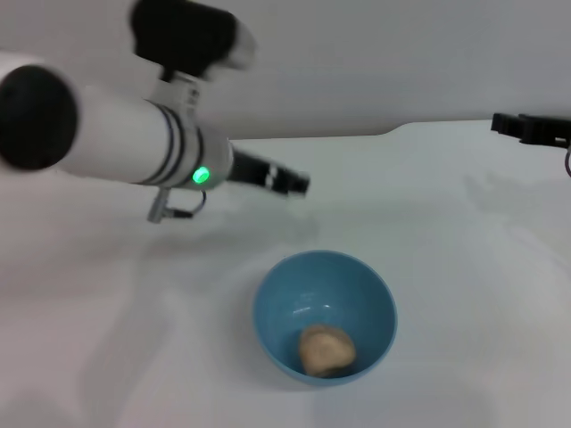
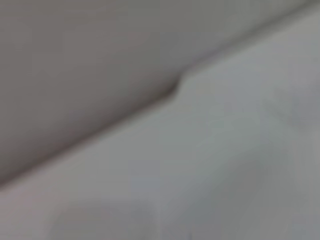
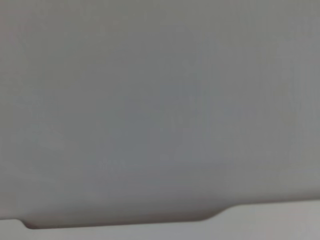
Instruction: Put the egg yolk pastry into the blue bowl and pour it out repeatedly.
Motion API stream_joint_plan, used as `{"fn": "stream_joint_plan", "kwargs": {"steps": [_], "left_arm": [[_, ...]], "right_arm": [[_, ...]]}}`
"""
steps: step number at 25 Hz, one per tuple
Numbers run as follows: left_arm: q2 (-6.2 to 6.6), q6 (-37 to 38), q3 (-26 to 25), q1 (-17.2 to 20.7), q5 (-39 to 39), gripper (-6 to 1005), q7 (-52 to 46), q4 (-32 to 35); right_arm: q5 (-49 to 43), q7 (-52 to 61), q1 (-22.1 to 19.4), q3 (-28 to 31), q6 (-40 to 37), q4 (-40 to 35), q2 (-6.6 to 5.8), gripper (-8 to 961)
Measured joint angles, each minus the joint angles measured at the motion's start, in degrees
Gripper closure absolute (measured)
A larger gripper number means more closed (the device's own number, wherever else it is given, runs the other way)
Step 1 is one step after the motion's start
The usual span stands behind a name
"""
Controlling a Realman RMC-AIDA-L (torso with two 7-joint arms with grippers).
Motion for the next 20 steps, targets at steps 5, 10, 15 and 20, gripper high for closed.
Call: {"fn": "stream_joint_plan", "kwargs": {"steps": [5, 10, 15, 20], "left_arm": [[-0.01, 17.5, 0.0, 11.1, 0.0, 381, 1.5, 4.7], [-0.01, 35.3, 1.5, 20.1, -0.1, 379, 1.0, 4.0], [0.00, 52.1, 5.6, 25.0, -0.2, 380, 0.9, -0.2], [-0.03, 70.1, 11.2, 26.2, 0.2, 381, 0.9, -8.6]], "right_arm": [[-3.3, -0.3, 0.5, 1.7, -2.7, -1.9, 0.09, 619], [-8.4, -0.6, -2.2, -5.1, -17.7, -2.6, 0.40, 619], [-13.7, -0.7, -5.3, -17.3, -38.3, -5.5, 0.42, 619], [-14.6, -0.5, -5.7, -25.8, -54.1, -11.3, 0.49, 619]]}}
